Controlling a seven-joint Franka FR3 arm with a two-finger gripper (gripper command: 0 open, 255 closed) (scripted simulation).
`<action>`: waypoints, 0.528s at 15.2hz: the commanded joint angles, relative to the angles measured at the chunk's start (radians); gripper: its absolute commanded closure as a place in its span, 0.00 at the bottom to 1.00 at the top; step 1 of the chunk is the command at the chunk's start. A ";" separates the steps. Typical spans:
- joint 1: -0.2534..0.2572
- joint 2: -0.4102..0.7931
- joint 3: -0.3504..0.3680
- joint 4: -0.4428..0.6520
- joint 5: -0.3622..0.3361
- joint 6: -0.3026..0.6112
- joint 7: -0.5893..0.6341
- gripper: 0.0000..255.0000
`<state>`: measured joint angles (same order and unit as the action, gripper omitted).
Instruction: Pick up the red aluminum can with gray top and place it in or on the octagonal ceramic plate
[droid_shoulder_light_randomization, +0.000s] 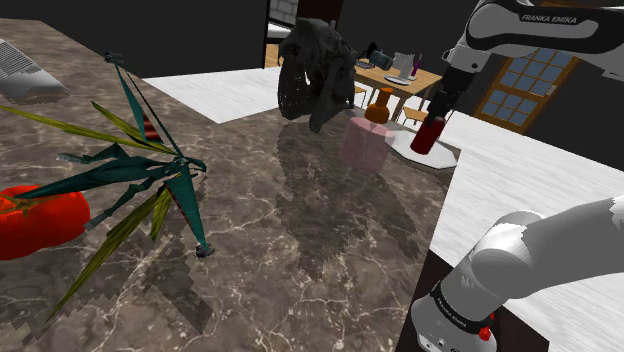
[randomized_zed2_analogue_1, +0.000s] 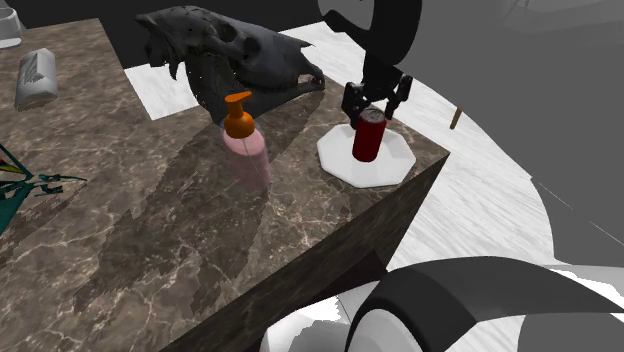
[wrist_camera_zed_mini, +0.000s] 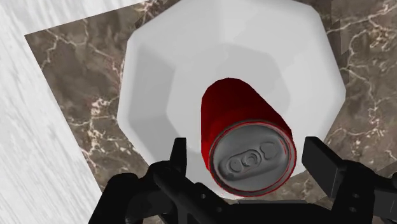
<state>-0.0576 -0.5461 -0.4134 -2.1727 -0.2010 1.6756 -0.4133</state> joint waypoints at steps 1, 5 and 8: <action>0.000 0.000 0.000 0.000 0.000 0.000 0.000 0.00; 0.005 0.011 0.007 0.075 0.008 -0.065 -0.004 0.00; 0.009 0.025 0.012 0.147 0.016 -0.122 -0.009 0.00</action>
<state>-0.0486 -0.5200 -0.4028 -2.0345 -0.1860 1.5637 -0.4222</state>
